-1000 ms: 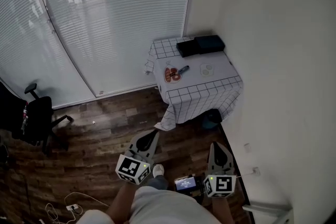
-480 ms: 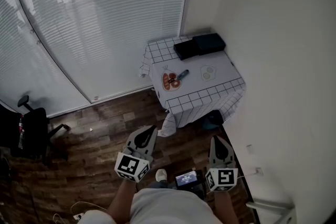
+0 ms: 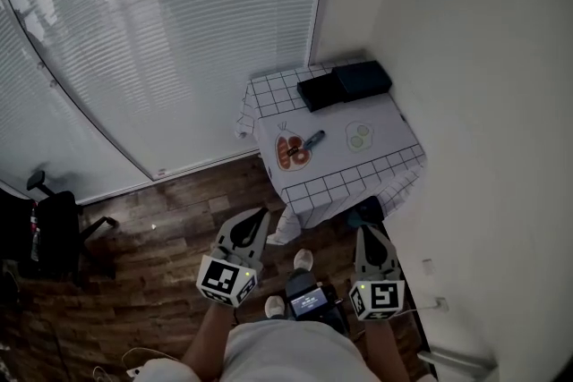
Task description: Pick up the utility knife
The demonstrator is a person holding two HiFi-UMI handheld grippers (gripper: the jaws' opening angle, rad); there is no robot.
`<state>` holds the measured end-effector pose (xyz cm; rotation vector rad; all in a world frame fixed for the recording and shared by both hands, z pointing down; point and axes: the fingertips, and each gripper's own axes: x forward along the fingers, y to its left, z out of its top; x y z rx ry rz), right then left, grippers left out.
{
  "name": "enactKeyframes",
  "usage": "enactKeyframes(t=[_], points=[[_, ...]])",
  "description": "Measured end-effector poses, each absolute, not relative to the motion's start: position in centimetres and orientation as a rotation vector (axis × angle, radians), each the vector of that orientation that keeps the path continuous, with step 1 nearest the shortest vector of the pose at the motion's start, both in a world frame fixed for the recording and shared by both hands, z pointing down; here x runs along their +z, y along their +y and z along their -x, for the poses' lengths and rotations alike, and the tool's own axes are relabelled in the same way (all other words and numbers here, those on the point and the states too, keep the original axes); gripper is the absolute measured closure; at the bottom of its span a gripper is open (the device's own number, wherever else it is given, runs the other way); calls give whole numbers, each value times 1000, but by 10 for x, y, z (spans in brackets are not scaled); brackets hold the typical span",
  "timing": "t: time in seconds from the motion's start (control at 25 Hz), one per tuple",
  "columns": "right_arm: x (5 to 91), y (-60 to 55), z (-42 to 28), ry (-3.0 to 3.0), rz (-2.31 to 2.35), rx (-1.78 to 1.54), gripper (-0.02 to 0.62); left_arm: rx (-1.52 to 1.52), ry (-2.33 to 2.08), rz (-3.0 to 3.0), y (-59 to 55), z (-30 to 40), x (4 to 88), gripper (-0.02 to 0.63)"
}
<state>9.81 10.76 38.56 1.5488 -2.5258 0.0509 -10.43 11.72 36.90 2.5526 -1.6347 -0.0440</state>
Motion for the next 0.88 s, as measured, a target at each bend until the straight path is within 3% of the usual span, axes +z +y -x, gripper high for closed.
enactKeyframes(t=[0.88], points=[[405, -98, -91, -2599, -1346, 133, 589, 82, -1749, -2474, -86, 97, 383, 598]])
